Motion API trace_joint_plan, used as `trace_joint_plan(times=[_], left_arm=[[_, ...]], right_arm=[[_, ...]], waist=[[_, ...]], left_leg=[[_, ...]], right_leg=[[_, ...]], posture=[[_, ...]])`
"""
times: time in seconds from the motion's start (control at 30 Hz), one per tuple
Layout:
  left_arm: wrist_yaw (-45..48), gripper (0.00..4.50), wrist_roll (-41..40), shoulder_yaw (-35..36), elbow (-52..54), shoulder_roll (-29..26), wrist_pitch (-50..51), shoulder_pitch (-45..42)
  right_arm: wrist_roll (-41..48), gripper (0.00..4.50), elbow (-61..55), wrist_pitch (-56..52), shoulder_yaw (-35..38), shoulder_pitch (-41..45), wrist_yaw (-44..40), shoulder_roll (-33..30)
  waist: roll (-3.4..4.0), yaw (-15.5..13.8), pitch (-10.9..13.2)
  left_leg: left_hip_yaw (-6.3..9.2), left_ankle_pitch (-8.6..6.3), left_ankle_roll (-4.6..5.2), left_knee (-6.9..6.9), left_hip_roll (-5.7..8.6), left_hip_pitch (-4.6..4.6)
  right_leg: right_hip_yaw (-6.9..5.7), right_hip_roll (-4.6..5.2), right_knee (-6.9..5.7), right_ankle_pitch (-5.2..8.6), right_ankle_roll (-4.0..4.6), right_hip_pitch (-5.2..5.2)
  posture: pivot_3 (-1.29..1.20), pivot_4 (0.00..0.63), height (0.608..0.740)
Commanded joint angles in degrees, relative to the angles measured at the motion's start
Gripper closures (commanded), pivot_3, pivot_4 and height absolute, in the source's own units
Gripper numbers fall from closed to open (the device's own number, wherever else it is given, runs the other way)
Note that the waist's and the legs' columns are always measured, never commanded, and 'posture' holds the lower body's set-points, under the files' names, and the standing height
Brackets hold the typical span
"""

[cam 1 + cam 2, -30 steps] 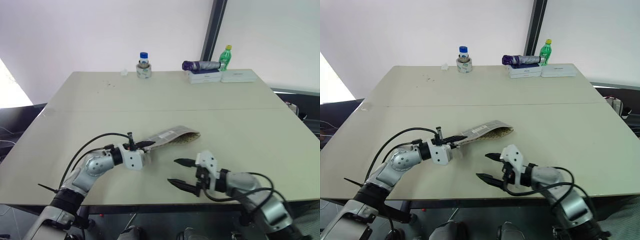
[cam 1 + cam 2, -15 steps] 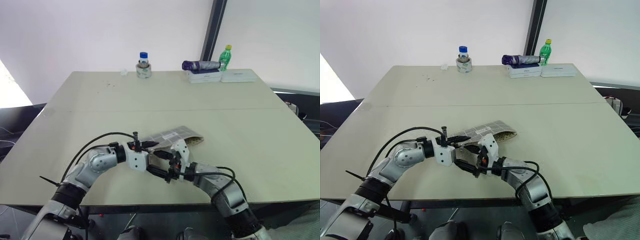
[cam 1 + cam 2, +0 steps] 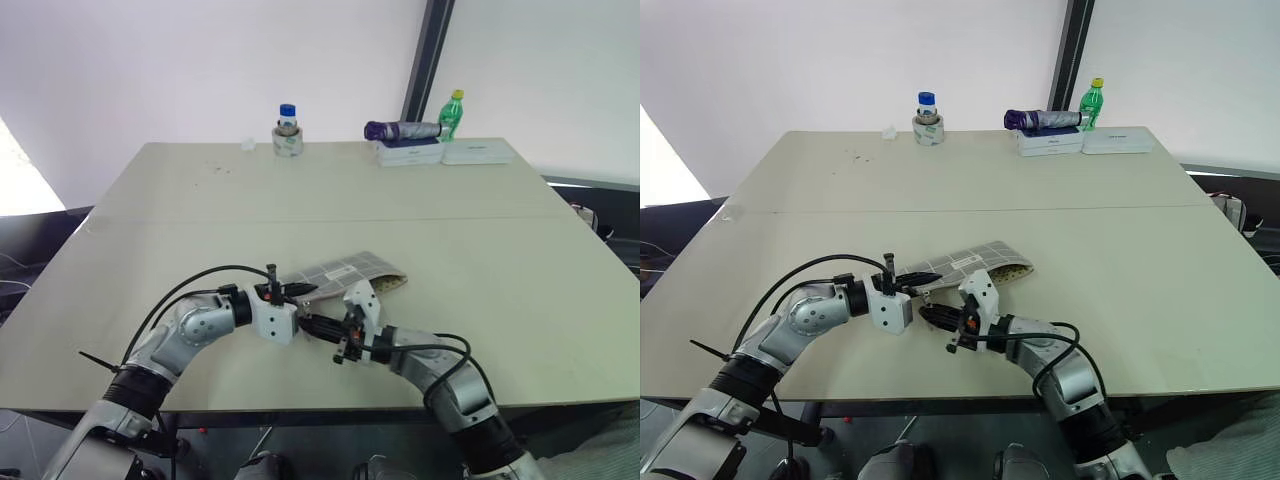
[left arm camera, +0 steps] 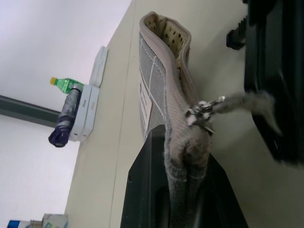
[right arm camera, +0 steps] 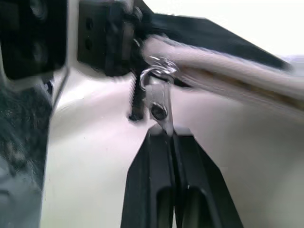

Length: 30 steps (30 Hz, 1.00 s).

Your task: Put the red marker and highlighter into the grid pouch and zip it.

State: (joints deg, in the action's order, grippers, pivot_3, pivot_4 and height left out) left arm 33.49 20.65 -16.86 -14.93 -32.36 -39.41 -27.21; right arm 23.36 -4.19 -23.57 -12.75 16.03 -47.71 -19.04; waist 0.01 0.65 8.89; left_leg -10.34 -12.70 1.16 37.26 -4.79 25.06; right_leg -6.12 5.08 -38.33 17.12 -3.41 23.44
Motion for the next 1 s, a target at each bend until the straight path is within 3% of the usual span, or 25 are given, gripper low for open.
trace_joint_plan(times=[0.03,0.23,0.47,0.6,0.77,0.8,0.9,1.0], left_arm=[[-1.12,4.5,-1.87,1.63,0.73,-1.45,-1.95,0.89],[-0.52,4.5,-3.99,2.5,0.23,-3.28,-3.84,2.5],[-0.94,4.5,-5.2,3.24,-1.45,-6.21,-5.72,3.2],[-1.04,4.5,-5.5,3.31,-2.26,-6.52,-6.32,3.86],[2.32,4.5,-10.92,3.51,-3.74,-5.99,-2.5,3.93],[3.12,4.16,-12.83,3.93,-3.76,-5.82,-1.1,3.91],[4.03,2.97,-15.21,5.2,-3.89,-6.01,1.0,3.63],[3.32,1.46,-14.36,6.31,-4.39,-6.37,0.31,3.81]], right_arm=[[0.7,4.46,-1.36,0.53,4.22,-0.36,-4.84,-6.64],[-1.13,4.46,4.3,3.67,8.37,1.63,-6.22,-11.94],[-8.59,4.46,19.75,15.23,13.19,4.94,-4.83,-19.9],[-9.95,4.46,25.27,19.01,14.67,7.87,-3.15,-20.73],[-7.08,4.46,22.25,18.36,14.69,8.18,-2.9,-17.29],[-5.74,4.49,21.29,17.61,14.87,8.13,-3.36,-16.36],[-4.81,3.57,18.14,17.11,14.05,8.23,-2.91,-13.23],[-4.79,2.04,16.02,17.05,12.98,8.33,-2.41,-10.42]], waist=[[0.0,0.01,0.0],[0.0,0.16,0.0],[0.0,-0.12,0.0],[0.01,0.28,0.0],[0.01,0.17,0.01],[0.01,0.16,0.01],[0.01,0.09,0.01],[0.01,0.16,0.01]], left_leg=[[0.01,0.0,0.0,0.0,0.0,0.0],[0.01,0.01,-0.01,-0.04,-0.03,0.0],[-0.07,0.0,0.0,-0.01,0.01,0.0],[-0.13,0.01,-0.02,-0.02,0.0,-0.01],[-0.17,0.11,-0.18,-0.04,-0.01,-0.01],[-0.17,0.13,-0.21,-0.04,-0.02,-0.01],[-0.16,0.14,-0.24,-0.03,-0.03,-0.01],[-0.14,0.07,-0.12,-0.04,-0.05,-0.01]], right_leg=[[0.0,0.0,0.0,0.0,0.0,0.0],[-0.01,-0.03,0.0,0.0,0.0,0.03],[0.0,0.04,0.0,0.0,0.0,0.02],[0.01,-0.03,0.0,0.0,-0.01,0.05],[0.0,-0.05,-0.01,0.0,-0.01,0.07],[0.01,-0.05,-0.01,0.0,-0.01,0.07],[0.01,-0.04,-0.01,0.0,-0.02,0.07],[0.01,-0.02,-0.01,0.0,-0.02,0.07]], posture=[[0.0,0.15,0.74],[0.0,0.15,0.74],[0.0,0.15,0.74],[0.0,0.15,0.74],[0.0,0.15,0.74],[0.0,0.15,0.74],[0.0,0.15,0.74],[0.0,0.15,0.74]])
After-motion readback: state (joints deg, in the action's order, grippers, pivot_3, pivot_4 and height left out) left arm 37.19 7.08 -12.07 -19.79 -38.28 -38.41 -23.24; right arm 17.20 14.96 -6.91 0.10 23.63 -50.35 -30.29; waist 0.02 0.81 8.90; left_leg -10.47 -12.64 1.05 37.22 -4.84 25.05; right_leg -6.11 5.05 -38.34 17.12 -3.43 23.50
